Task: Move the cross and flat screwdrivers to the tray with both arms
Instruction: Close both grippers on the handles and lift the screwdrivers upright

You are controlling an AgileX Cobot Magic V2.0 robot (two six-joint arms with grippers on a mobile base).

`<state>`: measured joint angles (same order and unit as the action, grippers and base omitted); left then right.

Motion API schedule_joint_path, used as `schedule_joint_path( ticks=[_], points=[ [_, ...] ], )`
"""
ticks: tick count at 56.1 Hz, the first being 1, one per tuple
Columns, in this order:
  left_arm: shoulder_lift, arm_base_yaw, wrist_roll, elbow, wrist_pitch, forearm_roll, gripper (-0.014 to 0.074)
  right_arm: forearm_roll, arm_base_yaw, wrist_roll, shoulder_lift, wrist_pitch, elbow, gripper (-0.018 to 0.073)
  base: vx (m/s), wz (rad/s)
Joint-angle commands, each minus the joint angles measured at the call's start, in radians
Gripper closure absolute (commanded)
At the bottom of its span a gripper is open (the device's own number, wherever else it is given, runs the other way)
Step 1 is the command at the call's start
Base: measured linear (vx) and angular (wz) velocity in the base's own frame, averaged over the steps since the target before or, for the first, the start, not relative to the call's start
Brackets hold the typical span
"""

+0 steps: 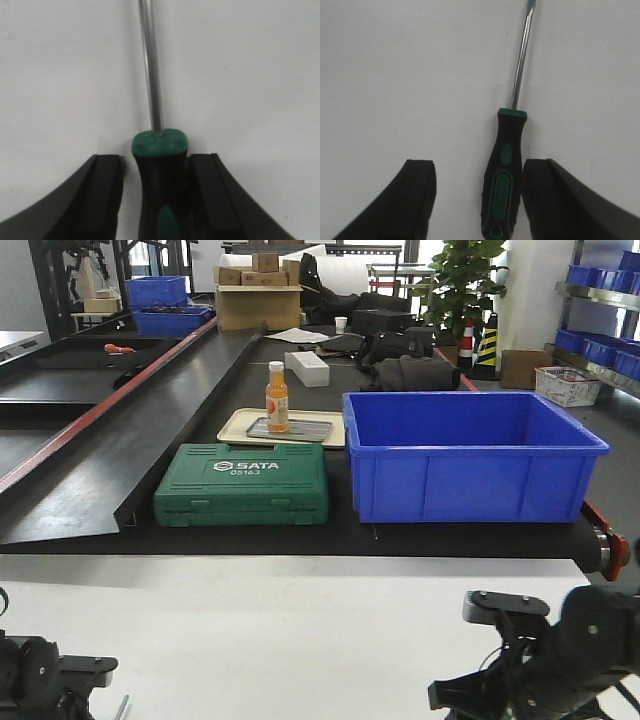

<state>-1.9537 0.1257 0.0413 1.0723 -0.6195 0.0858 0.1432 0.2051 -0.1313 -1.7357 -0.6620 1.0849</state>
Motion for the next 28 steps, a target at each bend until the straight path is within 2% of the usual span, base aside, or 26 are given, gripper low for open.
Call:
schedule_joint_path(
  ticks=[1,28],
  points=[
    [0.037,0.003,-0.004,0.019,0.007,0.014,0.0175,-0.028,0.003,-0.084,-0.045,0.016,0.079,0.0106,0.0,0.0],
    [0.037,0.003,-0.004,0.019,0.023,0.014,0.0175,-0.059,0.002,-0.1,-0.23,0.003,0.127,0.0106,0.0,0.0]
  ],
)
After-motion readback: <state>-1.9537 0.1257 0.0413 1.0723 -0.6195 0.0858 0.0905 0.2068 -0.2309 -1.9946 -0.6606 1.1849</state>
